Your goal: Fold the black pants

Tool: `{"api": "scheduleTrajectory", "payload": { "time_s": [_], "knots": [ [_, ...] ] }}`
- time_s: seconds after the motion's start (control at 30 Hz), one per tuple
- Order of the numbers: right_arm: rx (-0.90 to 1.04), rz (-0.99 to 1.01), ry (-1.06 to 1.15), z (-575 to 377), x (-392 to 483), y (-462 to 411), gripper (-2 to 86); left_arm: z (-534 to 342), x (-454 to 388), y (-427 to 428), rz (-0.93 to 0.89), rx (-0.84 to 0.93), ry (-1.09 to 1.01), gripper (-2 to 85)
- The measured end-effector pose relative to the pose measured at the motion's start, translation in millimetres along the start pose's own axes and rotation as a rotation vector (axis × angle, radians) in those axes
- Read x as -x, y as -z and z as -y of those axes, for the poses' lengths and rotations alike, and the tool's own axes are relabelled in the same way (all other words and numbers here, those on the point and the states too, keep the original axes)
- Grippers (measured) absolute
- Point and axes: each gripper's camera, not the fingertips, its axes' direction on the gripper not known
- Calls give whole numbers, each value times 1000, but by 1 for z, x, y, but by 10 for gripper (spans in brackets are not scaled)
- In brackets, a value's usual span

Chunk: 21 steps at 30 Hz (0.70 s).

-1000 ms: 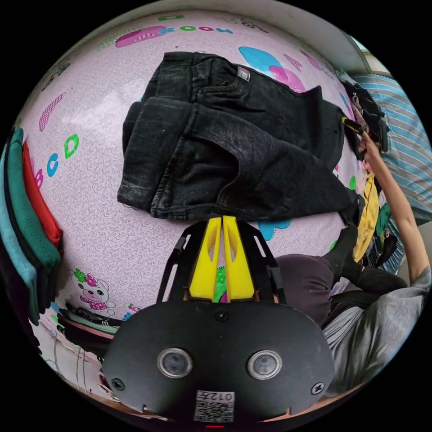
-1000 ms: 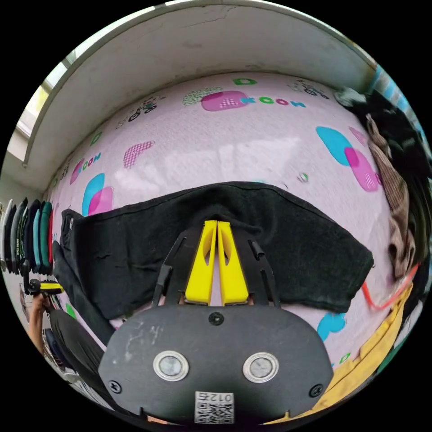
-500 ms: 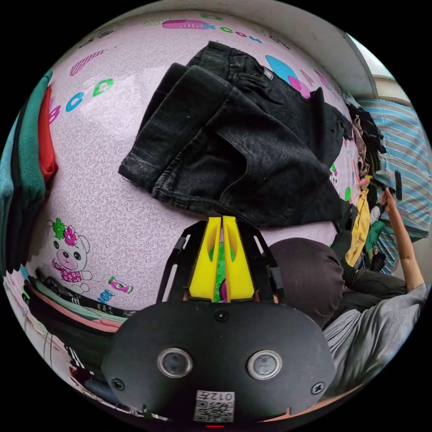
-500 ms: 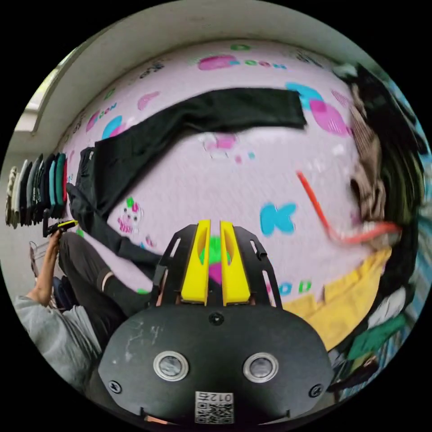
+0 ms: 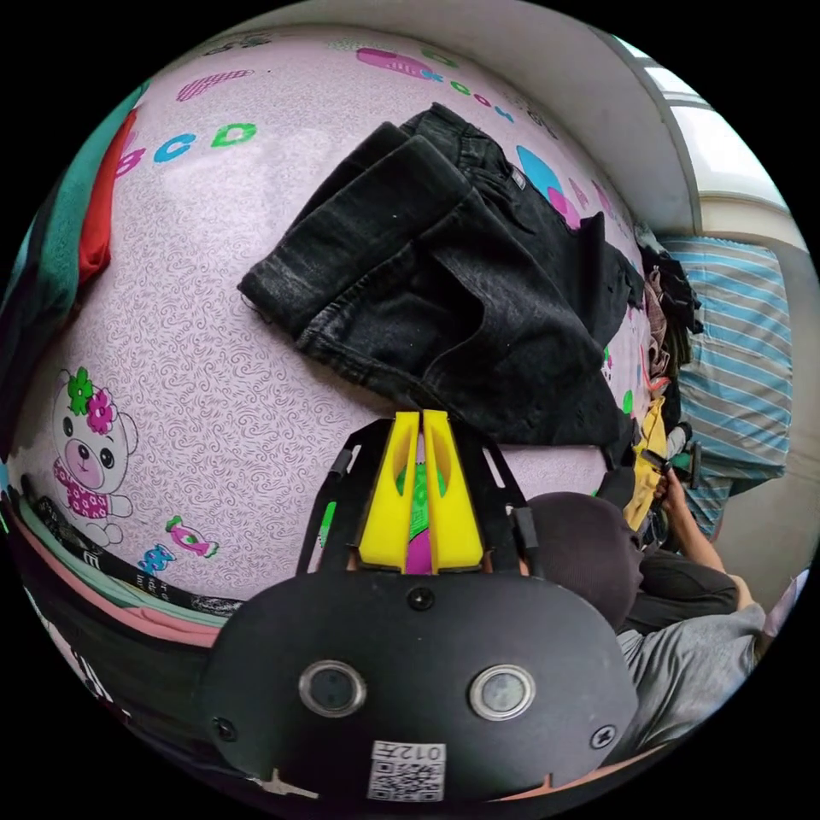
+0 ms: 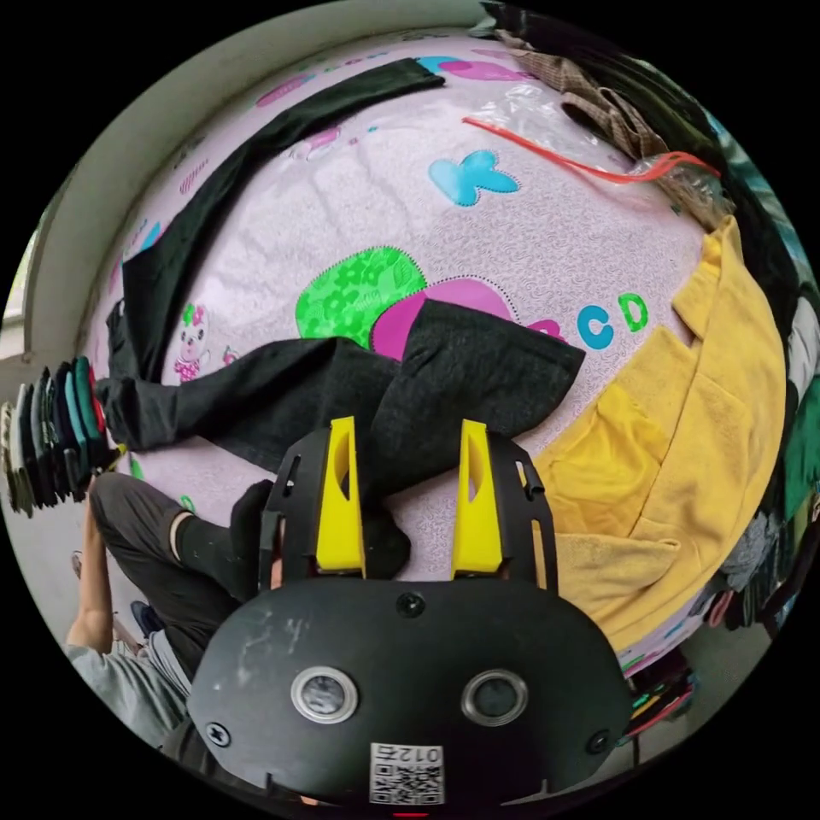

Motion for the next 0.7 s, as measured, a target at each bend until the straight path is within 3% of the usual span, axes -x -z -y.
{"api": "scheduleTrajectory", "payload": {
  "time_s": [0.17,0.33,0.53,0.7],
  "knots": [
    [92,-115,57,7,-9,0,25,-27,13,28,-99,-107,109,44],
    [44,-26,51,-3,-43,31,-3,-60,43,63,-319,-305,271,95],
    [-21,102,-8,-11,-93,73,-7,-58,42,77,-219,-345,397,94],
    [-57,212,-91,-12,-137,105,-7,-38,15,79,-94,-197,343,53]
  ]
}}
